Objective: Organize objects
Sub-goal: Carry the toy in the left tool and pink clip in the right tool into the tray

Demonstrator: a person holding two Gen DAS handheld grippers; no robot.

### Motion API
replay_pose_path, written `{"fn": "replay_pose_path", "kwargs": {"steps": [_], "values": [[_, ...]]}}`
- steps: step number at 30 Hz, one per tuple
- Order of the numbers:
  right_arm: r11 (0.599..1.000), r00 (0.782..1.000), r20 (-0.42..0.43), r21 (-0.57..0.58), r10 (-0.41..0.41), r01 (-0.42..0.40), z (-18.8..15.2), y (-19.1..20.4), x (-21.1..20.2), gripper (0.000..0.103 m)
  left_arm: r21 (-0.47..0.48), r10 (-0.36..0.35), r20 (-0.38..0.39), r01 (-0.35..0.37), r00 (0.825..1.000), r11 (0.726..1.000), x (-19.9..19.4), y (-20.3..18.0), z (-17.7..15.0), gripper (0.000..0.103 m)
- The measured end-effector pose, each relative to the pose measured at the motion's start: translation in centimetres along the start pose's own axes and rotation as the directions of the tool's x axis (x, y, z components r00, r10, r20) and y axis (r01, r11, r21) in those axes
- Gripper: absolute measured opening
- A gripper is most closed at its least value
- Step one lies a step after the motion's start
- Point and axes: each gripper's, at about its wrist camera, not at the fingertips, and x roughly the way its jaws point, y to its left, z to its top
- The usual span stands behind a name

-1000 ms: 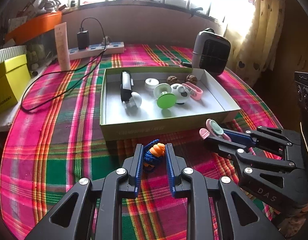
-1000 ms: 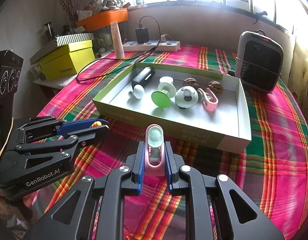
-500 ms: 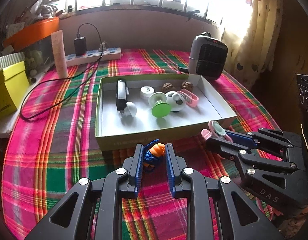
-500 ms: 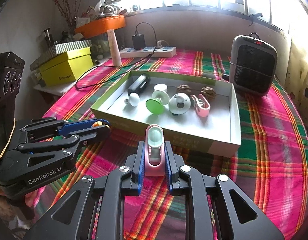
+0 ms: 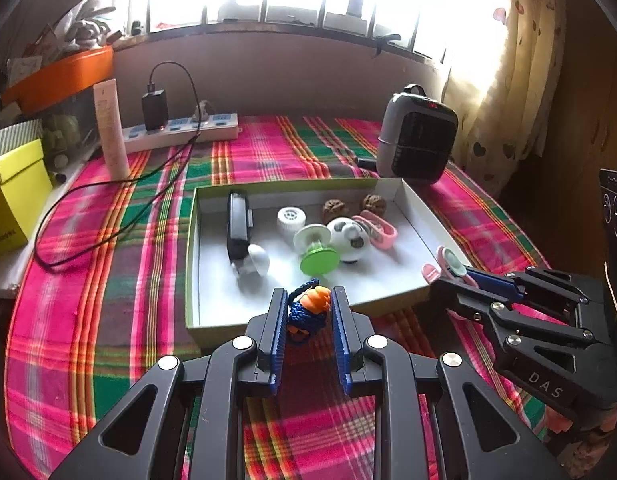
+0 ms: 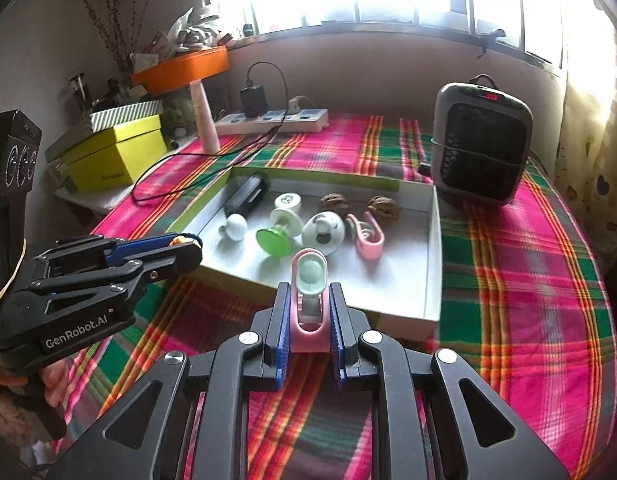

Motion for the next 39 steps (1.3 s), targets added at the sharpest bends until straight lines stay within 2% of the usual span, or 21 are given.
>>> {"fn": "replay_pose_path", "kwargs": {"steps": [25, 39], "values": [[0.998, 0.999, -0.015, 0.035, -0.049, 0.050, 1.7, -2.6, 2.2, 0.018, -0.022, 0.020, -0.006, -0.021, 1.000, 1.000, 2.6, 0.9, 2.1, 0.020], [1.000, 0.998, -0.066, 0.018, -0.021, 0.022, 2.3, -2.5, 4.2, 0.018, -0.040, 0.039, -0.033, -0.040, 0.999, 0.998, 4.1, 2.0, 2.1, 0.020]]}}
